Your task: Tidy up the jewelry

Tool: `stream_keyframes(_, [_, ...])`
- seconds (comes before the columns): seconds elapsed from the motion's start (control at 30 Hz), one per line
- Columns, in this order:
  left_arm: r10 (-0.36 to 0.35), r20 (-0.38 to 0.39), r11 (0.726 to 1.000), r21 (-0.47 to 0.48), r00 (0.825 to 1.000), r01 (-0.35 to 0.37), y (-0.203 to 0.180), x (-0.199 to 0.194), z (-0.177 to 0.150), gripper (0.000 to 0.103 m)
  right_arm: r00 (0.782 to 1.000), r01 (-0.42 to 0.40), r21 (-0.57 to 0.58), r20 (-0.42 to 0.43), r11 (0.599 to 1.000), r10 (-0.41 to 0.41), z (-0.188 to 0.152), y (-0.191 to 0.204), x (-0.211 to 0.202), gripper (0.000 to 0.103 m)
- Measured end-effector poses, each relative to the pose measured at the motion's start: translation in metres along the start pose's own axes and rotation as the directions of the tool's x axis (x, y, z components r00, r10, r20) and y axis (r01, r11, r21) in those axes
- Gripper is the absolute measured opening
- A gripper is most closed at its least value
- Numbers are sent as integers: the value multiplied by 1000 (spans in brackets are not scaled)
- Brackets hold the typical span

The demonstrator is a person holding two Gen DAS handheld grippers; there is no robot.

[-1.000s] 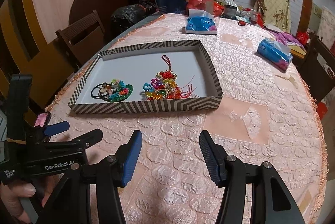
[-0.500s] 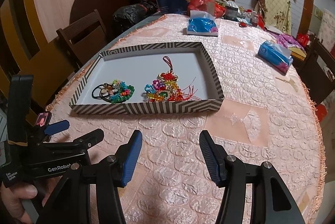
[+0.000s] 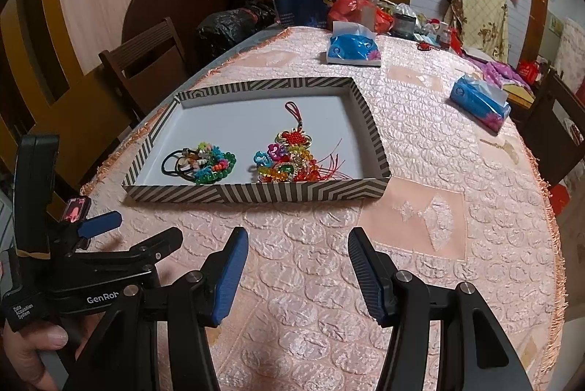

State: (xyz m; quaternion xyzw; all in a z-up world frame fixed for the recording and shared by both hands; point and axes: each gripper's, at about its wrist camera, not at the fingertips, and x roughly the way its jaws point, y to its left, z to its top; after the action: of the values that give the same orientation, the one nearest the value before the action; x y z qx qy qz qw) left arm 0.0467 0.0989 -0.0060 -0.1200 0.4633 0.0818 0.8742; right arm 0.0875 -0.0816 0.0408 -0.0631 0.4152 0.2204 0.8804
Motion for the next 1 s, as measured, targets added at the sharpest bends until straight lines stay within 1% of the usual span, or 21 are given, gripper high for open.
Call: stream_keyframes(1.0, [7, 2, 1000, -3, 1000, -7, 1, 1, 0, 99, 1000, -4, 5, -7, 1000, 4, -3, 2, 4, 55])
